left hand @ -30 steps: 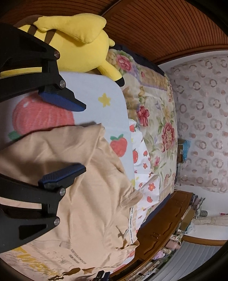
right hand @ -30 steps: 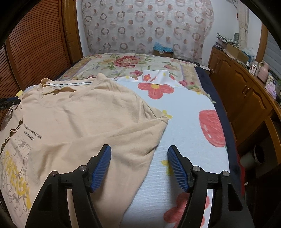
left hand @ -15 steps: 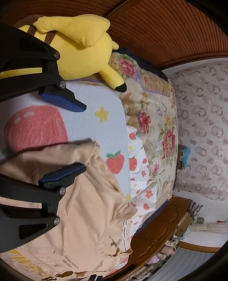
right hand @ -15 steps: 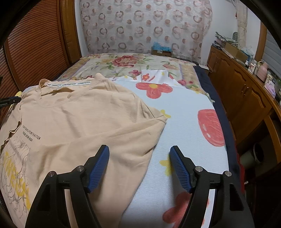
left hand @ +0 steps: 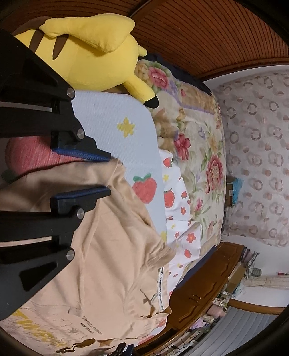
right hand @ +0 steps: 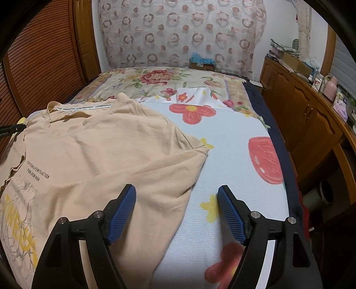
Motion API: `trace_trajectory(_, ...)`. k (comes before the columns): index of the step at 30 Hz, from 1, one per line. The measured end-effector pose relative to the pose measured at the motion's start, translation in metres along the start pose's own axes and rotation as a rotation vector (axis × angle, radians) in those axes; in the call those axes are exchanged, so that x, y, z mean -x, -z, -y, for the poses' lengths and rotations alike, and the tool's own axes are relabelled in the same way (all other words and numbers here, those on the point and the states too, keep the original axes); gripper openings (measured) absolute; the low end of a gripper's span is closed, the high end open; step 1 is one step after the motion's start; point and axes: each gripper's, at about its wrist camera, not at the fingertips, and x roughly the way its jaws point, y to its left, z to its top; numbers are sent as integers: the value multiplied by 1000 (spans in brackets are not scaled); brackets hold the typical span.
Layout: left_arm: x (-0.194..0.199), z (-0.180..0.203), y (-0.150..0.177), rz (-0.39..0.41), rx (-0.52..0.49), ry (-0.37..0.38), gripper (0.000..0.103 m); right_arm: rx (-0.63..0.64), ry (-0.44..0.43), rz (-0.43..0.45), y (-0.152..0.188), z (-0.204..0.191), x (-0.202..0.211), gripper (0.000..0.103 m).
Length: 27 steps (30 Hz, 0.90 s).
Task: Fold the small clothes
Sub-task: 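Grasp the shirt's folded edge with the left tool while the right tool grasps the hem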
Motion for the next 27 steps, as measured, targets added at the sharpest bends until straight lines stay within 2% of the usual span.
trace_trajectory(2,0,0,0,3,-11,0,22,4,-10,-10,-4,1,-2,78)
trace_trajectory(4,0,1,0,5,-21,26,8,9,-19,-16,-8,1,-5,78)
trace_trajectory(6,2,4,0,15,-33,11,7,-1,-15,-17,-13,4,-10,75)
trace_trajectory(9,13,11,1,44,-36,31,7,-14,-10,-17,-21,8,-16,63)
trace_trajectory(11,23,16,1,71,-42,23,7,-34,-19,-15,-26,9,-18,36)
trace_trajectory(12,31,18,2,94,-40,22,6,-38,-41,-13,-28,8,-19,28)
trace_trajectory(13,37,20,3,108,-38,21,6,-43,-58,-13,-29,8,-20,10)
trace_trajectory(14,43,22,4,124,-38,24,6,-48,-77,-15,-29,7,-22,6)
trace_trajectory(16,62,26,8,164,-33,31,6,-42,-117,-3,-30,2,-19,5)
trace_trajectory(18,81,30,15,198,-35,40,6,-23,-137,50,-29,-7,-4,5)
trace_trajectory(23,135,35,42,289,-32,55,6,22,-180,185,-16,-26,55,5)
trace_trajectory(27,176,39,73,336,-41,54,6,42,-225,260,12,-33,104,5)
